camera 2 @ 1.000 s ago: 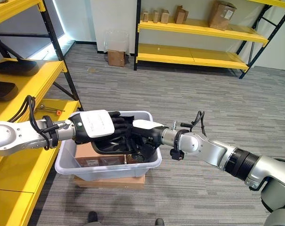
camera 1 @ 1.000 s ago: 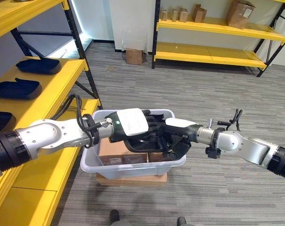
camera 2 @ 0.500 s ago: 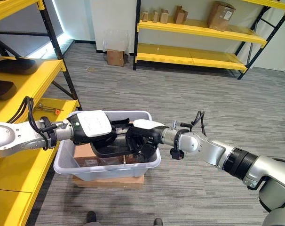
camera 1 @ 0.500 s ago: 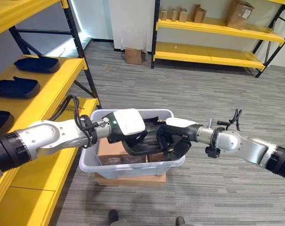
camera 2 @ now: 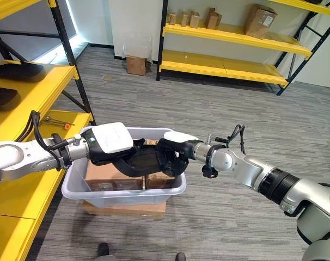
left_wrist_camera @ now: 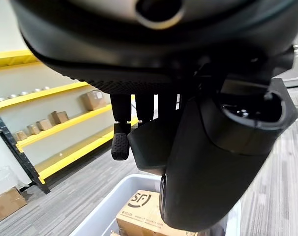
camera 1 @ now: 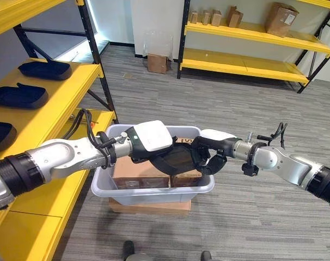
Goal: Move parts from the plastic box to the shelf.
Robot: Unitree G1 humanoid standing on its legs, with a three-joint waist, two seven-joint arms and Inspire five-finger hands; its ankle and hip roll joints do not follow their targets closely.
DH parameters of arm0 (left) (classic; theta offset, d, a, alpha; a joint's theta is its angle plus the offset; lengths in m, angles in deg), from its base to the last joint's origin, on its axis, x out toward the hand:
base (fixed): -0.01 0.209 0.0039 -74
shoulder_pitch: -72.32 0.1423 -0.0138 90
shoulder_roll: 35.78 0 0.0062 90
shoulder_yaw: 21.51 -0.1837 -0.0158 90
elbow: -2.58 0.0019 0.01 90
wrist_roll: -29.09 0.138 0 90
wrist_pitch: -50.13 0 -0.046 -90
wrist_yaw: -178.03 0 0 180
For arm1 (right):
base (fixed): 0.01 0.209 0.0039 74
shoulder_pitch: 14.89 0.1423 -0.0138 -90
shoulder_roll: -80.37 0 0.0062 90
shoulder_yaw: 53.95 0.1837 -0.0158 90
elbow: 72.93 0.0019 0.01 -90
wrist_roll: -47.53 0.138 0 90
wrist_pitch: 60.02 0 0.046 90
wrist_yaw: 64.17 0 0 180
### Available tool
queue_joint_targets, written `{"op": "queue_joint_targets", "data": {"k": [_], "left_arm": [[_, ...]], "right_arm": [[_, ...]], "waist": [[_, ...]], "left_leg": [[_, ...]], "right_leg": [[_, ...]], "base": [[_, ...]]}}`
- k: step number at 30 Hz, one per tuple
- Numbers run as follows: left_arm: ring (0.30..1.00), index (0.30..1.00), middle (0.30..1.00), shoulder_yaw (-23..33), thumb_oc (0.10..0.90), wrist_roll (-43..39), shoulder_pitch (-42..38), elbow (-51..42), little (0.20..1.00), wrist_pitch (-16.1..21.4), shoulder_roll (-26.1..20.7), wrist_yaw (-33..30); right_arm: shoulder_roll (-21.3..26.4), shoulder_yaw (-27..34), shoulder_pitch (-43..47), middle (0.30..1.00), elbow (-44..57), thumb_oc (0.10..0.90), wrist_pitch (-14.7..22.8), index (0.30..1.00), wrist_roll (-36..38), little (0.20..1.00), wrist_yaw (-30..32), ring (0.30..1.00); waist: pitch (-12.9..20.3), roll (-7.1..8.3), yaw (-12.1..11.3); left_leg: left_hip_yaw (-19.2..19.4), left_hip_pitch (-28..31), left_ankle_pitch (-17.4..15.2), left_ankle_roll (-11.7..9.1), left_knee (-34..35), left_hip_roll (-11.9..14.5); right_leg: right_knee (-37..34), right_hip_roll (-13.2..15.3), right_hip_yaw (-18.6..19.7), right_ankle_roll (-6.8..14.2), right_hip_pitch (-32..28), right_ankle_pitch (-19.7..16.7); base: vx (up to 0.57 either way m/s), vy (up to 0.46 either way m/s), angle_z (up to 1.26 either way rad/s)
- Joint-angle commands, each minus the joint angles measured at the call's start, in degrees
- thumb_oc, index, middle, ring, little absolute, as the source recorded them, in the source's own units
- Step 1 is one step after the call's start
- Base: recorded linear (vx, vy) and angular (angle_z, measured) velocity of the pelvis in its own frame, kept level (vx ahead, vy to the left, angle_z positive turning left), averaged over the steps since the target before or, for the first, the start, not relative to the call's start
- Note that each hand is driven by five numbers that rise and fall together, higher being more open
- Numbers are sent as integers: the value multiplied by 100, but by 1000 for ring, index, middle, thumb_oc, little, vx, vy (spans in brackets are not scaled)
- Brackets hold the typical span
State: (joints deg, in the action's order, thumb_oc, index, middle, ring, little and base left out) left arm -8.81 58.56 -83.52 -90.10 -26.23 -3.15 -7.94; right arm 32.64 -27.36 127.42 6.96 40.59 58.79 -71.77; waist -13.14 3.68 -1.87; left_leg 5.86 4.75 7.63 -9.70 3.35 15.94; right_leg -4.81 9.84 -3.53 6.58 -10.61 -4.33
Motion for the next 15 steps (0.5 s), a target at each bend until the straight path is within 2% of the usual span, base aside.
{"op": "queue_joint_targets", "data": {"k": [1, 7, 8, 9, 11, 12, 14, 15], "left_arm": [[300, 300, 300, 39, 400, -101, 206, 524, 300, -205, -88, 184], [300, 300, 300, 689, 400, -223, 490, 19, 300, -280, -342, 73], [300, 300, 300, 843, 400, -248, 584, 4, 300, -309, -356, 35], [300, 300, 300, 985, 400, -289, 656, -15, 300, -325, -374, -10], [300, 300, 300, 1367, 400, -324, 960, -120, 300, -358, -448, -69], [300, 300, 300, 1720, 400, -374, 1235, -156, 300, -383, -485, -116], [300, 300, 300, 1953, 400, -374, 1436, -145, 300, -407, -497, -142], [300, 300, 300, 2367, 400, -386, 1827, -40, 300, -458, -496, -201]], "right_arm": [[49, 1726, 921, 300, -191, 400, 380, 300, 419, 300, 979, 300], [-55, 2148, 612, 300, -246, 400, 353, 300, 526, 300, 1060, 300], [-100, 2268, 547, 844, -297, 788, 325, 844, 537, 844, 1107, 844], [-145, 2437, 456, 1000, -364, 900, 299, 1000, 567, 1000, 1158, 1000], [-293, 2827, 114, 1000, -334, 900, 245, 1000, 696, 1000, 1182, 1000], [-455, 3244, -251, 1000, -306, 900, 198, 1000, 829, 1000, 1212, 1000], [-534, 3488, -464, 1000, -279, 900, 169, 1000, 875, 1000, 1257, 1000], [-675, 3934, -869, 1000, -166, 900, 109, 1000, 938, 1000, 1300, 1000]], "waist": [[116, 132, -198], [148, 133, -207], [147, 132, -204], [139, 132, -212], [141, 129, -213], [151, 128, -216], [164, 118, -208], [170, 122, -214]], "left_leg": [[-179, 138, -382, 440, 165, 186], [-177, 140, -394, 440, 165, 185], [-175, 142, -397, 442, 165, 185], [-173, 144, -398, 444, 165, 187], [-176, 155, -412, 449, 165, 186], [-178, 160, -417, 451, 165, 189], [-175, 169, -422, 453, 165, 191], [-176, 169, -428, 454, 165, 188]], "right_leg": [[61, 236, -176, -511, -265, 22], [63, 237, -164, -517, -269, 26], [67, 234, -160, -518, -266, 25], [69, 230, -163, -517, -264, 23], [73, 229, -161, -521, -260, 22], [81, 231, -165, -522, -254, 23], [87, 231, -159, -521, -246, 21], [95, 228, -155, -519, -231, 20]], "base": [[0, 0, 0], [0, 0, 0], [0, 0, 0], [0, 0, 0], [0, 0, 0], [0, 0, 0], [0, 0, 0], [0, 0, 0]]}}
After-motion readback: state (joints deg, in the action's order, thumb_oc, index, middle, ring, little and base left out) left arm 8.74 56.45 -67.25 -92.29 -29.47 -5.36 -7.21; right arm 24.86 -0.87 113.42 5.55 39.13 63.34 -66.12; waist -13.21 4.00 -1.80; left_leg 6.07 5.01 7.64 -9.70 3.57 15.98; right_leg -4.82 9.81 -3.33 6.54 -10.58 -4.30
